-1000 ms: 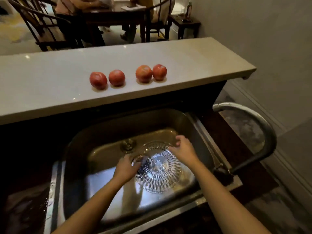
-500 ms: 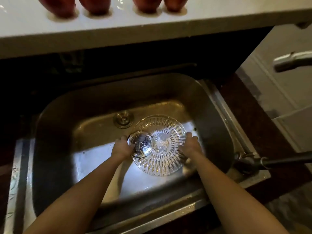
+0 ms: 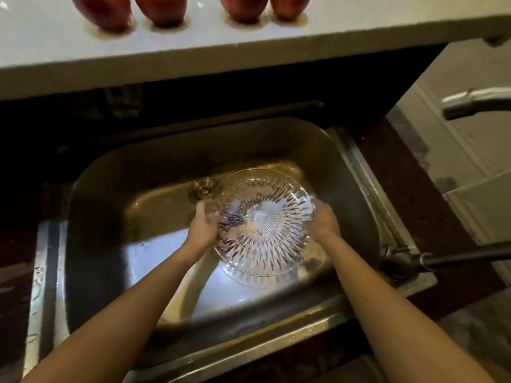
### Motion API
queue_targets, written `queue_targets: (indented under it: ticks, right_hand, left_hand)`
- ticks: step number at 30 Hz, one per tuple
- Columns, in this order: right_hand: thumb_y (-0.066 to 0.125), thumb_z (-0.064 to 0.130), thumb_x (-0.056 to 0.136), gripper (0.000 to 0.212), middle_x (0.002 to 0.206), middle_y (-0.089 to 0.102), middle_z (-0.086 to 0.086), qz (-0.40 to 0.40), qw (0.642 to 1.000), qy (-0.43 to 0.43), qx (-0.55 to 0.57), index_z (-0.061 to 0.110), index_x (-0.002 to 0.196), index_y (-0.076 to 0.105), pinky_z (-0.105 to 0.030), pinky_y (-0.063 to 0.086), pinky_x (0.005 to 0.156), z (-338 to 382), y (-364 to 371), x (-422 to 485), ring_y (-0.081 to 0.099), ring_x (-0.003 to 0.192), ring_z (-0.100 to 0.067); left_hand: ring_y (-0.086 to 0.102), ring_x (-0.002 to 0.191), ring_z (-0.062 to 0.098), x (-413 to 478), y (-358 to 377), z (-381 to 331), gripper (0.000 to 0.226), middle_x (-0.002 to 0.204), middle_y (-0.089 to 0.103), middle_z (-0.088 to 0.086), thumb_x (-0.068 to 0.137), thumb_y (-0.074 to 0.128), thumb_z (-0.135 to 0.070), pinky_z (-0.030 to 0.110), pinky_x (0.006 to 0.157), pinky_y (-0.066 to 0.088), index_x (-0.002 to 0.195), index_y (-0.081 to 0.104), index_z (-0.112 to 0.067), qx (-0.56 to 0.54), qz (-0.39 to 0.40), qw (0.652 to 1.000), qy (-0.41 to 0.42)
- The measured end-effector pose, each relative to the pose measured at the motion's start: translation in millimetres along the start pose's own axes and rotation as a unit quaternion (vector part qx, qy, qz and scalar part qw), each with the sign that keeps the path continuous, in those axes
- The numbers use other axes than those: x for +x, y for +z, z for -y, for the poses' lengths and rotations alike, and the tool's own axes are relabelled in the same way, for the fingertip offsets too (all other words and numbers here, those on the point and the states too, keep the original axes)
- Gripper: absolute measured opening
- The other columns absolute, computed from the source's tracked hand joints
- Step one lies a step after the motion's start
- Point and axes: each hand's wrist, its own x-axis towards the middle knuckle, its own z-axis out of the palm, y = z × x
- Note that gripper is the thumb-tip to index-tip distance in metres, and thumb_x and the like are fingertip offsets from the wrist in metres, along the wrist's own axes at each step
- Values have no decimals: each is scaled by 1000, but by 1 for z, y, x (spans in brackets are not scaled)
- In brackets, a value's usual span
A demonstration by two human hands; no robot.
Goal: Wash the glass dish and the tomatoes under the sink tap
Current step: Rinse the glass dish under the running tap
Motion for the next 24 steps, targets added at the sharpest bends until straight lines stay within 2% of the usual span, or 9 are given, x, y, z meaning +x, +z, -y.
queue_targets:
  ticks: [4,7,9,12,15,17,18,21,24]
  right_hand:
    - [58,16,87,40,124,54,-7,-34,996,-76,12,19,127,50,-35,42,92,28,-57,-58,50,115,-27]
    - [52,23,91,35,119,59,-4,-213,965,-149,-42,13,124,54,-34,40,90,27,-96,-113,46,116,-24]
    - [47,22,93,32,116,61,-7,-291,948,-130,-19,9,121,56,-32,40,86,16,-110,-137,47,113,-24]
    - [41,16,97,32,116,59,-16,-248,965,-59,61,1,122,53,-33,40,86,-2,-106,-141,51,111,-29]
    - [34,12,99,27,94,62,-12,-227,957,-56,172,0,109,56,-28,42,74,-10,-95,-134,60,89,-27]
    - [31,11,99,26,75,56,-3,-263,943,-55,199,3,98,56,-22,39,61,-14,-91,-129,55,68,-16]
    - [32,11,99,25,70,52,-1,-279,939,-52,193,5,95,55,-18,37,55,-15,-90,-125,51,63,-13]
    - [32,14,99,23,68,51,-2,-281,943,2,177,10,87,52,-26,37,54,-13,-91,-109,52,64,-22]
    - [29,14,99,26,82,57,-9,-205,959,104,165,11,89,53,-31,34,60,-7,-103,-91,51,74,-28]
  left_hand:
    - [59,55,6,-27,-11,-38,28,91,57,-7,99,37,-15,21,42,49,125,38,-26,-41,-55,995,67]
    - [57,67,24,-43,-13,-62,31,95,61,5,99,37,-15,35,56,49,129,39,-22,-60,-67,992,84]
    - [56,73,28,-50,-11,-76,31,102,58,11,99,37,-15,42,62,49,129,39,-23,-61,-63,992,88]
    - [57,74,31,-56,-1,-93,30,108,58,17,99,37,-16,51,68,52,128,40,-24,-57,-55,993,87]
    - [59,65,30,-61,9,-100,31,104,60,17,100,35,-15,39,56,52,130,37,-19,-78,-41,993,79]
    - [59,53,25,-66,14,-102,30,91,61,11,100,33,-15,34,49,51,130,36,-17,-95,-31,992,75]
    - [59,52,24,-68,16,-102,29,95,60,12,100,33,-14,32,47,51,129,36,-17,-96,-30,992,74]
    - [64,66,32,-70,21,-104,28,119,50,14,100,33,-15,26,40,48,127,38,-23,-83,-32,993,74]
    - [61,94,44,-68,23,-107,30,122,50,15,100,34,-15,39,58,54,128,39,-23,-70,-32,995,71]
